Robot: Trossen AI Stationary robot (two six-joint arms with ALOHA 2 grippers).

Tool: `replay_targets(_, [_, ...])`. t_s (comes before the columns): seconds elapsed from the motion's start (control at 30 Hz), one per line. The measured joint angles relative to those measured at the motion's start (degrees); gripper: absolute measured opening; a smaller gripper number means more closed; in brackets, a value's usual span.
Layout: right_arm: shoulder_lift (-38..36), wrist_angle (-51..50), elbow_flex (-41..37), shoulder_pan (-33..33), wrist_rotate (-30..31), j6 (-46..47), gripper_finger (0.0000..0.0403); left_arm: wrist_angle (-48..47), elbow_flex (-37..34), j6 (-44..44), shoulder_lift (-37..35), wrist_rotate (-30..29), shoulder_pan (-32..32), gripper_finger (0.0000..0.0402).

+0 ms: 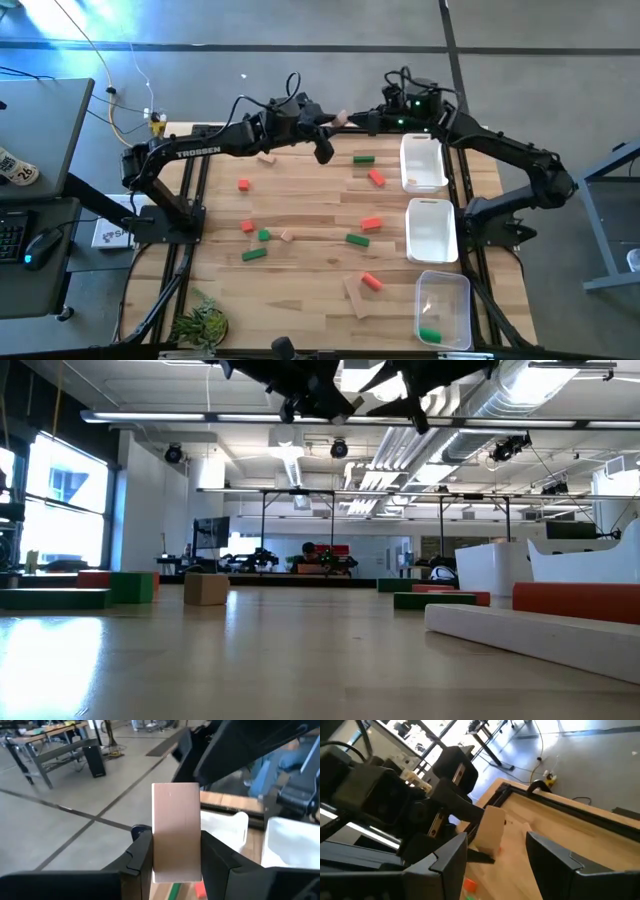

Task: Sort & place blocks by color
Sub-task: Put the brown block into the top white bin

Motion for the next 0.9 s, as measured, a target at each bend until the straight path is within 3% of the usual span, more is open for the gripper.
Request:
replay_targets(0.57, [5.41,2.52,0.0,3.31,4.98,4.52,0.0181,-2.73,0.0,4.36,0.0,2.32,0.0,0.0098])
replay_targets(0.67, [5.93,2.8,0.0,3.36,5.14,4.4,0.0151,-2.79,-0.02,5.69,0.0,2.3,0.0,0.0098])
replay_targets(0.9, [6.03,4.32,0.02,3.35,5.17,0.74,0.003,-2.36,-0.04,7.0,0.0,1.33,0.04,0.0121])
